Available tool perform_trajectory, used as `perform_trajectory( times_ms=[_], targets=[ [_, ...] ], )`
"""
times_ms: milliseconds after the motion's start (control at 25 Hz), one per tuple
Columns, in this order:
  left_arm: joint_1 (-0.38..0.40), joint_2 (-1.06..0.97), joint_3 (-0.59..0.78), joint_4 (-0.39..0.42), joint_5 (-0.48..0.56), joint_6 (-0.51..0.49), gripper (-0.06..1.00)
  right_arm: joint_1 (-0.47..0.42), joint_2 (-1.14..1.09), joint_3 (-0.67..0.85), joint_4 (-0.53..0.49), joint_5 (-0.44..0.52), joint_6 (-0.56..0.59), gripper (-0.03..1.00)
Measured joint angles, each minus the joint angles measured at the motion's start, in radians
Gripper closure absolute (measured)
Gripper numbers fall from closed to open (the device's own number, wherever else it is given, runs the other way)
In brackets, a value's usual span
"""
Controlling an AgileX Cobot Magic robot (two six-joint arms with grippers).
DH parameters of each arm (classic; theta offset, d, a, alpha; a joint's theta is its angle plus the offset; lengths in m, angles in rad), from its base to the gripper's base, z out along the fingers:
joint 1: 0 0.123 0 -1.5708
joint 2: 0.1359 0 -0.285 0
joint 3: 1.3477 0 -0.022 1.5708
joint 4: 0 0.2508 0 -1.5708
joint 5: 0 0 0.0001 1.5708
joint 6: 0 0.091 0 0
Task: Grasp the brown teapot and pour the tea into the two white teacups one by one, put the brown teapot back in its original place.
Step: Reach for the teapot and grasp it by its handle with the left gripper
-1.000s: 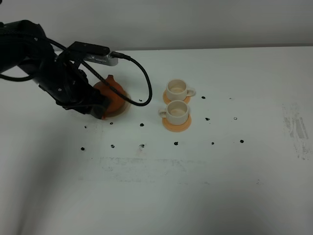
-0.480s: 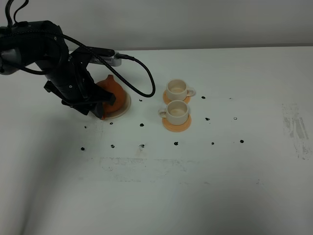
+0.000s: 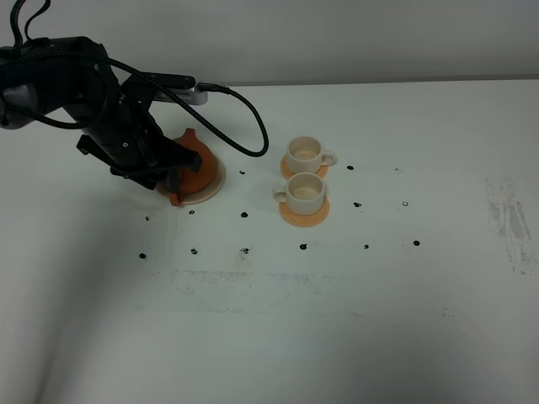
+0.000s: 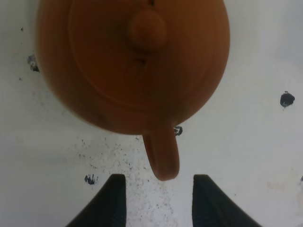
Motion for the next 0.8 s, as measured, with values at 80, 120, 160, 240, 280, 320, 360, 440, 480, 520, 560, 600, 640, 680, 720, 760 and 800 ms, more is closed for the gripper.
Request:
perform_trajectory(
  times_ms=[80,120,160,240,280,320,360,440,480,520,560,600,640,680,720,760,800],
  targets=[
    [-0.007,0.008,-0.001,-0.001,-0.007,-0.009,0.60,0.000,0.000,0.000,0.000,0.000,0.000,0.52],
    [-0.010,0.011,-0.001,-0.001,-0.011,-0.016,0.60,0.000,0.000,0.000,0.000,0.000,0.000,0.52],
    [-0.012,0.012,-0.001,-0.001,-0.015,-0.025,0.60,0.000,0.000,0.000,0.000,0.000,0.000,0.52],
    [-0.015,0.012,-0.002,-0.002,-0.022,-0.039,0.60,0.000,0.000,0.000,0.000,0.000,0.000,0.52],
    [-0.015,0.013,-0.002,-0.002,-0.025,-0.043,0.60,0.000,0.000,0.000,0.000,0.000,0.000,0.52],
    [-0.015,0.013,-0.002,-0.001,-0.025,-0.046,0.60,0.000,0.000,0.000,0.000,0.000,0.000,0.52],
    [-0.015,0.015,-0.002,-0.001,-0.028,-0.047,0.60,0.000,0.000,0.000,0.000,0.000,0.000,0.52],
    [-0.016,0.020,-0.003,-0.001,-0.032,-0.048,0.60,0.000,0.000,0.000,0.000,0.000,0.000,0.52],
    [-0.017,0.023,-0.003,-0.001,-0.033,-0.048,0.60,0.000,0.000,0.000,0.000,0.000,0.000,0.52],
    [-0.017,0.028,-0.003,-0.001,-0.033,-0.049,0.60,0.000,0.000,0.000,0.000,0.000,0.000,0.52],
    [-0.018,0.033,-0.003,-0.001,-0.033,-0.049,0.60,0.000,0.000,0.000,0.000,0.000,0.000,0.52],
    [-0.019,0.035,-0.004,-0.001,-0.034,-0.050,0.60,0.000,0.000,0.000,0.000,0.000,0.000,0.52],
    [-0.020,0.038,-0.005,-0.001,-0.040,-0.050,0.60,0.000,0.000,0.000,0.000,0.000,0.000,0.52],
    [-0.020,0.041,-0.005,-0.001,-0.043,-0.050,0.60,0.000,0.000,0.000,0.000,0.000,0.000,0.52],
    [-0.020,0.042,-0.007,-0.001,-0.045,-0.053,0.60,0.000,0.000,0.000,0.000,0.000,0.000,0.52],
    [-0.021,0.043,-0.009,0.000,-0.047,-0.058,0.60,0.000,0.000,0.000,0.000,0.000,0.000,0.52],
    [-0.021,0.045,-0.010,0.000,-0.048,-0.065,0.60,0.000,0.000,0.000,0.000,0.000,0.000,0.52]
  ],
)
